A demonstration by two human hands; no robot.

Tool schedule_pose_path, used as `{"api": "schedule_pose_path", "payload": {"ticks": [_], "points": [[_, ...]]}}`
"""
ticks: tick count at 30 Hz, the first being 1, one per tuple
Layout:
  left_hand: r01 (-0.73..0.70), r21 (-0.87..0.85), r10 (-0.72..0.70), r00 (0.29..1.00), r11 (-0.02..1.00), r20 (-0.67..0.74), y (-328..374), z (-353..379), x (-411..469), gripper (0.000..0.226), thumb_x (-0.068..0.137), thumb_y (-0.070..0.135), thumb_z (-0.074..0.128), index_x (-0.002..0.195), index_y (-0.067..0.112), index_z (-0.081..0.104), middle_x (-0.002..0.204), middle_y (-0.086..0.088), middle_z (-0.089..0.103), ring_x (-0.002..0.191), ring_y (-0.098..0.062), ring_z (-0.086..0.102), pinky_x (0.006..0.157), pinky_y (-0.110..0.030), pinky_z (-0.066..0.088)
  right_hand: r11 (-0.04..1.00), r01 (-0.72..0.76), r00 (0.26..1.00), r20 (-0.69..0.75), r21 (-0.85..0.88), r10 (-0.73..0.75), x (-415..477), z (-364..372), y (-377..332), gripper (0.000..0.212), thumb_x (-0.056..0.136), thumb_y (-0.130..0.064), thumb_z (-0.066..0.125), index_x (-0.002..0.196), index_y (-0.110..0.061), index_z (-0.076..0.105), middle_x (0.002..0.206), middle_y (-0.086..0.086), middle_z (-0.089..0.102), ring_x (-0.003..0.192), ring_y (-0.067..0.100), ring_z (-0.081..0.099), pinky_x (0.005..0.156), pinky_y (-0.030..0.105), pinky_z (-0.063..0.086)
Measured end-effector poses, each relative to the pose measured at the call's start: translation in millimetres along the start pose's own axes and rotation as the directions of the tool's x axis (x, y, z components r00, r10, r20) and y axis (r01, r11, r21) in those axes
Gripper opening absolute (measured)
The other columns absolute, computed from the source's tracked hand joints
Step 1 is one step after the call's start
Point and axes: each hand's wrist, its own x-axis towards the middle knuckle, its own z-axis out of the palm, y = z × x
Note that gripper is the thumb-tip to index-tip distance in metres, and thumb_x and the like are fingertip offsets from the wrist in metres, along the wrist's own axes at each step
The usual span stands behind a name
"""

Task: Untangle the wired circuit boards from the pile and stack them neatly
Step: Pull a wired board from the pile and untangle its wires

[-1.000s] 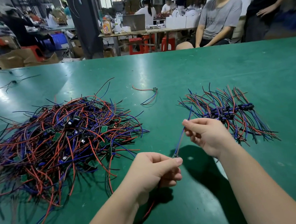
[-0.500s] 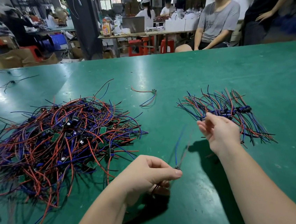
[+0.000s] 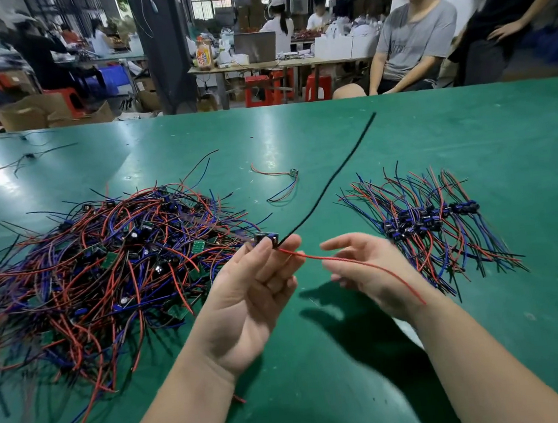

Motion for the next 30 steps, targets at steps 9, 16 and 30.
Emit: {"api": "schedule_pose_path", "payload": {"ticks": [9, 16, 30], "points": [[-0.002, 0.103, 0.021, 0.984, 0.995, -0.180, -29.7, 5.9, 3.1, 0.021, 0.050, 0.032, 0.078, 0.063, 0.026, 0.062, 0.070, 0.012, 0.060, 0.060, -0.003, 0.047, 0.059, -0.025, 0.031, 0.902, 0.065, 0.987, 0.107, 0.428, -0.122, -15.3, 47.5, -3.4, 0.020, 0.057, -0.017, 0.075, 0.077, -0.016, 0.078, 0.071, -0.003, 0.069, 0.058, 0.007, 0.046, 0.058, 0.015, 0.037], [-0.264, 0.493, 0.277, 0.960, 0.829, 0.047, -34.6, 4.5, -0.3, 0.034, 0.063, 0.003, 0.076, 0.083, 0.030, 0.074, 0.086, 0.004, 0.071, 0.074, -0.006, 0.059, 0.071, -0.015, 0.048, 0.758, -0.069, 0.993, 0.115, 0.648, -0.008, -15.9, 38.3, -17.5, 0.004, 0.068, -0.008, 0.064, 0.072, -0.008, 0.066, 0.068, 0.004, 0.067, 0.051, 0.009, 0.060, 0.048, 0.016, 0.047], [0.030, 0.519, 0.004, 0.998, 0.854, -0.065, -28.8, 2.8, 1.2, 0.030, 0.055, 0.029, 0.081, 0.072, 0.004, 0.075, 0.068, -0.007, 0.071, 0.052, -0.011, 0.062, 0.051, -0.020, 0.051, 0.957, -0.142, 0.976, 0.195, 0.253, 0.094, -11.3, 19.6, -15.3, 0.005, 0.063, -0.011, 0.070, 0.062, -0.008, 0.074, 0.064, 0.005, 0.066, 0.051, 0.009, 0.052, 0.046, 0.014, 0.041]]}}
